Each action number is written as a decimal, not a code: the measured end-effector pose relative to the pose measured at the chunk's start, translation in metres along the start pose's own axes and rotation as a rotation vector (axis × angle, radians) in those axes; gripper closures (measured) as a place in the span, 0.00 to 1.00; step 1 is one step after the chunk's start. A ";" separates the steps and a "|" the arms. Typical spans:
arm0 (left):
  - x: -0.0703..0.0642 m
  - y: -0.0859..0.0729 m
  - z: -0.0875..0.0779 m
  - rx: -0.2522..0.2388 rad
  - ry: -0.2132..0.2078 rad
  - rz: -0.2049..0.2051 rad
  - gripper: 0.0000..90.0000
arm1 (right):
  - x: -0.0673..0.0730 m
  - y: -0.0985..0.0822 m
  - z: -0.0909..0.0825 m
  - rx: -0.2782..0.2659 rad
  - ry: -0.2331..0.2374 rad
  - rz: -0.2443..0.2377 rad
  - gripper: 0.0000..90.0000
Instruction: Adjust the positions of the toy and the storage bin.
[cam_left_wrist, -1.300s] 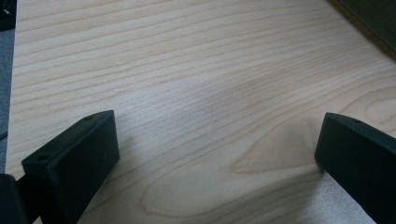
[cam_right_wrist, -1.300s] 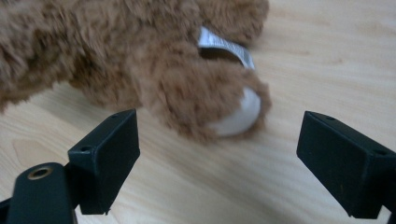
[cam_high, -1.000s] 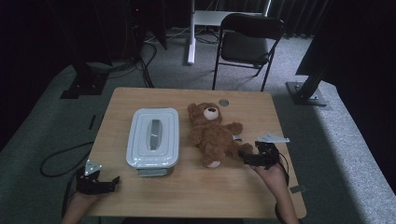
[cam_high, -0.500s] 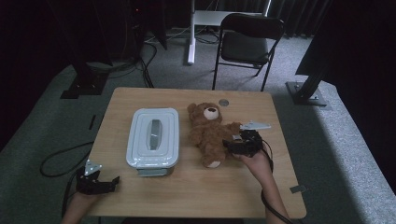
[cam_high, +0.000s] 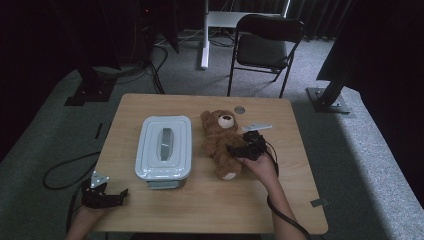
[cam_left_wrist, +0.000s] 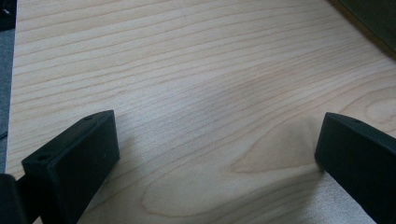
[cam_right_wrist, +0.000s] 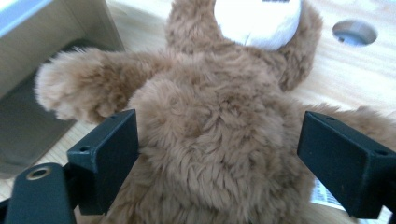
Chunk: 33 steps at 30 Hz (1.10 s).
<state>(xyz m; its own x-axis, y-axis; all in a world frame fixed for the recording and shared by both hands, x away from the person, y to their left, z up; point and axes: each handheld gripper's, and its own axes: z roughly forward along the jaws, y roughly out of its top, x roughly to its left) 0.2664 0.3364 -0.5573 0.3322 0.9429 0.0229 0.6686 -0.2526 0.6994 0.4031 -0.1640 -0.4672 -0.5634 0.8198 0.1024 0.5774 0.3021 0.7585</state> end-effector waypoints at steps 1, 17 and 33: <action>0.000 0.000 0.000 0.000 0.000 0.000 0.00 | 0.000 -0.001 0.003 0.009 0.000 0.004 0.13; 0.000 0.000 0.000 0.000 0.000 0.000 0.00 | 0.005 -0.014 0.042 0.101 0.034 0.034 0.11; 0.000 0.000 0.000 0.000 0.001 0.000 0.01 | 0.014 -0.011 0.039 0.114 -0.012 -0.033 0.56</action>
<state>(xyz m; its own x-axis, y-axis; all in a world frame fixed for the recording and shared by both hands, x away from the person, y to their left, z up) 0.2663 0.3364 -0.5573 0.3314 0.9432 0.0232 0.6688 -0.2522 0.6994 0.4117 -0.1368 -0.4995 -0.5766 0.8140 0.0709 0.6227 0.3816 0.6832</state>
